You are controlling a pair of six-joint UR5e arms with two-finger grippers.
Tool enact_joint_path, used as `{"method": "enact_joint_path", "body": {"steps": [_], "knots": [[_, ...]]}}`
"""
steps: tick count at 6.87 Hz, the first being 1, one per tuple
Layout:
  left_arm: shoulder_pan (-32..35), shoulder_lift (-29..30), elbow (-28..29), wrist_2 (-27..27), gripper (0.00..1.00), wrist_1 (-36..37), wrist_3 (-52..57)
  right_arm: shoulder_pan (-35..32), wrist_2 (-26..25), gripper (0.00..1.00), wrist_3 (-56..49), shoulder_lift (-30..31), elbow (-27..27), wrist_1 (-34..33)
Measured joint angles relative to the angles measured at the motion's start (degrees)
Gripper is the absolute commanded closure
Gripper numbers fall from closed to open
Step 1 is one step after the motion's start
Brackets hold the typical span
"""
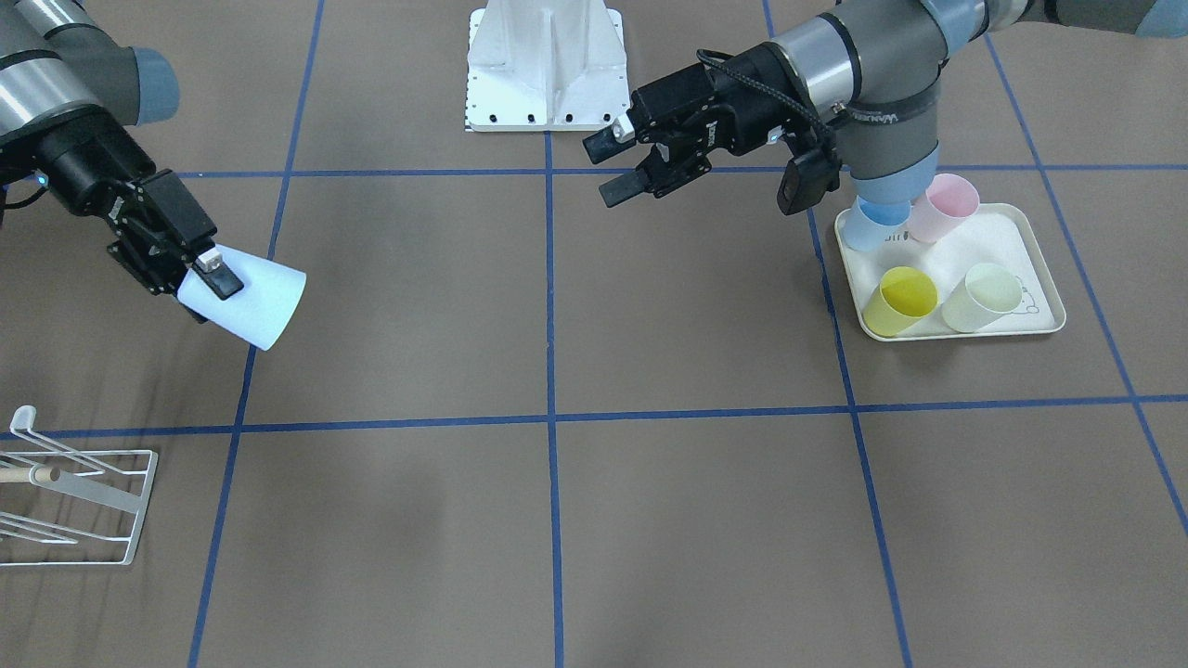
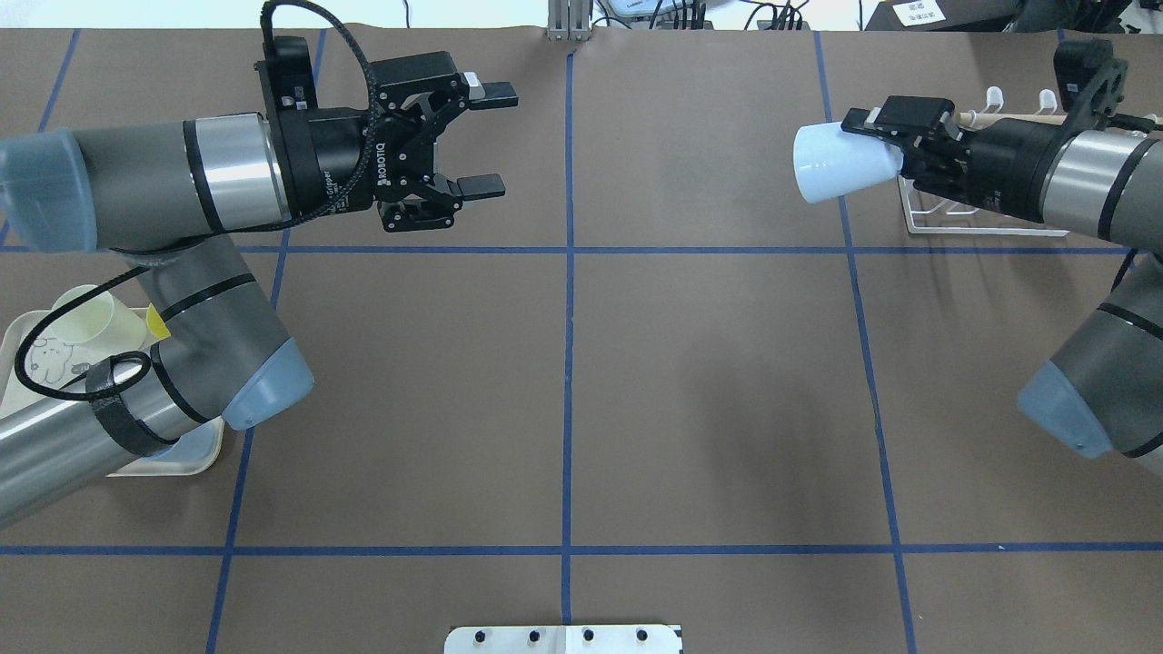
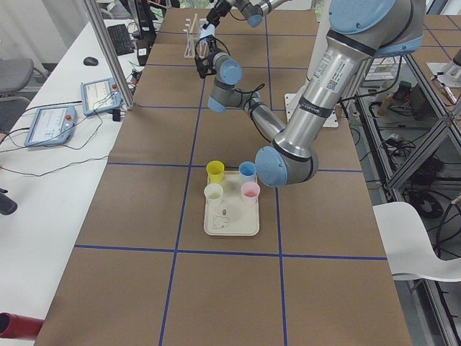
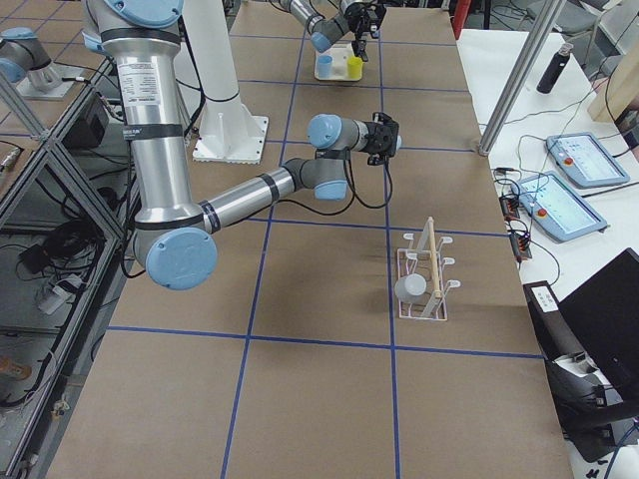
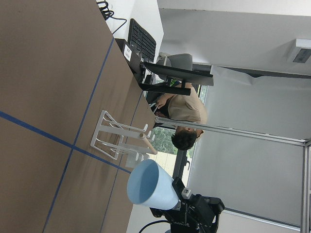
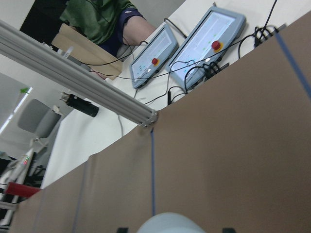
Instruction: Transfer IKEA cup to right arm and place on rack
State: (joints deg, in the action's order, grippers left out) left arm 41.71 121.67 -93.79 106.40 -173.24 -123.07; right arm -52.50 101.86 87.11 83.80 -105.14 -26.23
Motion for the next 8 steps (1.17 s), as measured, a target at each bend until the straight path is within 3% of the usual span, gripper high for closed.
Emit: {"method": "enact_joint_path", "body": {"steps": [4, 6, 8], "knots": [[-0.1, 0.4, 3.3, -0.1, 0.0, 0.4, 2.5, -6.5, 0.8, 0.9, -33.5, 3.0, -4.1, -22.7], [-0.3, 0.5, 4.6, -0.1, 0.0, 0.4, 2.6, -10.1, 7.1, 0.9, -40.4, 3.8, -6.8, -32.0], [-0.5, 0.8, 5.8, -0.2, 0.0, 0.4, 2.7, -13.2, 11.5, 0.9, -44.0, 4.0, -5.5, -35.0]]}}
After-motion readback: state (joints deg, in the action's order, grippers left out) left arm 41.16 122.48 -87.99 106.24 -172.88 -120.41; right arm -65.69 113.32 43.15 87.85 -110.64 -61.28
